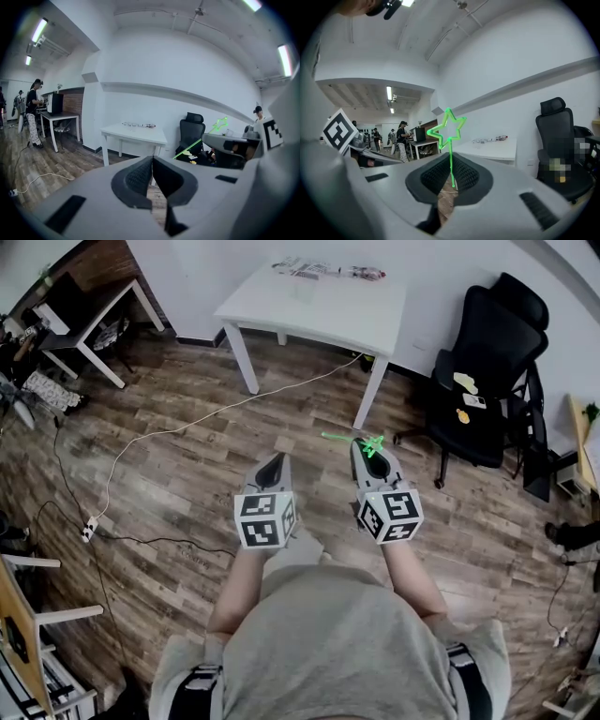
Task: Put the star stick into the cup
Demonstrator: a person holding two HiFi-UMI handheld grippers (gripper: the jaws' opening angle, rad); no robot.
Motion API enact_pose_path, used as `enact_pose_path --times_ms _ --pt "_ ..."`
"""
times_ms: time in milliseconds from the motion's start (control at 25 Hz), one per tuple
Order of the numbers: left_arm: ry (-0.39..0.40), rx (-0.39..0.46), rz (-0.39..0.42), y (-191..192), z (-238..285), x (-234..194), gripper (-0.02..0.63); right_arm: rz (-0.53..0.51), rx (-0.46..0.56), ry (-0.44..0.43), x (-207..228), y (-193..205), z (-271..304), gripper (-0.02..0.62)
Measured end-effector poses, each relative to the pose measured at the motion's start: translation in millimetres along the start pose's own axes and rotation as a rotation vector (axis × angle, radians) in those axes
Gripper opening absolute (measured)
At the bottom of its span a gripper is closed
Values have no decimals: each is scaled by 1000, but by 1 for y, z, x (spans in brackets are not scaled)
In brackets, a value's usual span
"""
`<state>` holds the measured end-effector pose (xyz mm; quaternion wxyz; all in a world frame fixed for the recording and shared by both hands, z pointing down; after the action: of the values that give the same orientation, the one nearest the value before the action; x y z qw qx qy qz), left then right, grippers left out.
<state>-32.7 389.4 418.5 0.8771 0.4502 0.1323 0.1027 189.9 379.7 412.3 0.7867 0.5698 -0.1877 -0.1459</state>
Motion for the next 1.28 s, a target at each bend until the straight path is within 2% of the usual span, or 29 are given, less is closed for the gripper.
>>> enact_pose_path --times_ms 280,560,1280 --pt "-3 6 -19 1 1 -10 8 4 -8 4 -2 3 7 12" --pt "1 3 -31 -17 30 -35 8 3 -9 12 6 -9 47 12" --pt "32 -20 -13 -132 162 -128 9 36 -4 47 57 -76 220 12"
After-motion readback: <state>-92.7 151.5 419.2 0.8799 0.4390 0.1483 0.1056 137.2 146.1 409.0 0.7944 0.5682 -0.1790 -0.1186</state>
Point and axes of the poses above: the fingertips, and each gripper's own axes: z forward along the fingers, x to its right, y out of its underside, the point moved 10 cm from there along -z, backward along the fingers, and after that the axes turned 11 degrees about -x, right-handed, at the moved point
